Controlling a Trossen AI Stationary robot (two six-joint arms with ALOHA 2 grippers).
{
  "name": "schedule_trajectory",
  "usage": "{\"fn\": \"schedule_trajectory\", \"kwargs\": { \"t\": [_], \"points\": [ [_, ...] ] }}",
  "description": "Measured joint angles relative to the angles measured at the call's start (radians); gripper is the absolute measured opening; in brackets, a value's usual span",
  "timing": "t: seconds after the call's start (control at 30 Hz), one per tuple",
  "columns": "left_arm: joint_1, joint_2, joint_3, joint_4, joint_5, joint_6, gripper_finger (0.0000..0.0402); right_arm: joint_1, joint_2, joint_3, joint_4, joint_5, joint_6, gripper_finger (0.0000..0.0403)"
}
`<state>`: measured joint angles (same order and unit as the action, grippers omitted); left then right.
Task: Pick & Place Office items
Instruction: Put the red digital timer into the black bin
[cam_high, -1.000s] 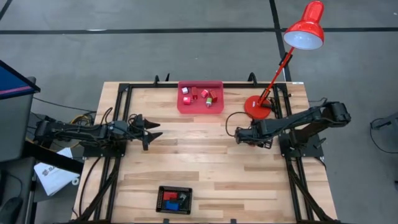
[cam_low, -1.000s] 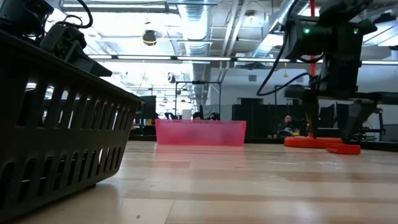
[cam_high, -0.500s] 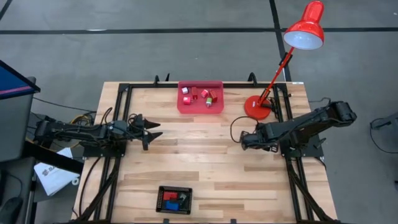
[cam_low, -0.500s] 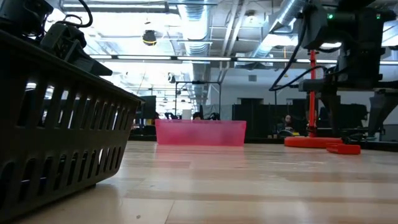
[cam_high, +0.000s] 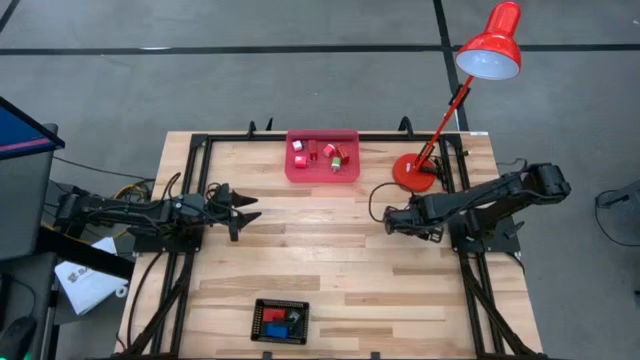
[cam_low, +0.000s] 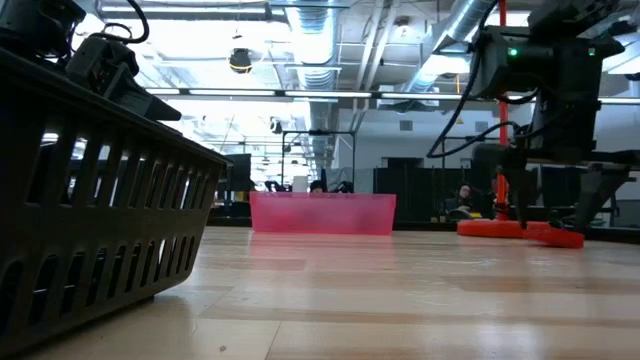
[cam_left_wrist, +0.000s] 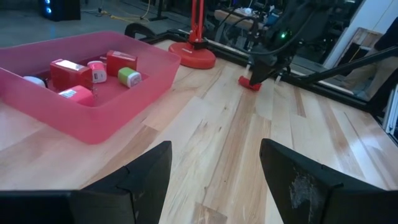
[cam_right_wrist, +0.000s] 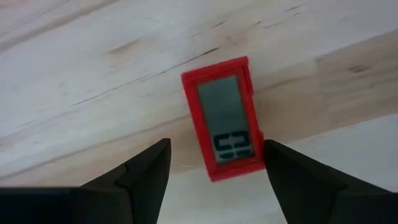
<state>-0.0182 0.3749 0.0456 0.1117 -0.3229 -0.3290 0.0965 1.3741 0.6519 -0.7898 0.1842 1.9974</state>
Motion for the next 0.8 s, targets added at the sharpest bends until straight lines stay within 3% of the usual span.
{"fn": "schedule_trajectory", "kwargs": {
  "t": [0.8],
  "points": [
    [0.0,0.0,0.0,0.025,0.004,0.0,0.0241,-0.01,0.006,-0.04,-0.027,-0.021,-0.008,0.0237]
  ]
}}
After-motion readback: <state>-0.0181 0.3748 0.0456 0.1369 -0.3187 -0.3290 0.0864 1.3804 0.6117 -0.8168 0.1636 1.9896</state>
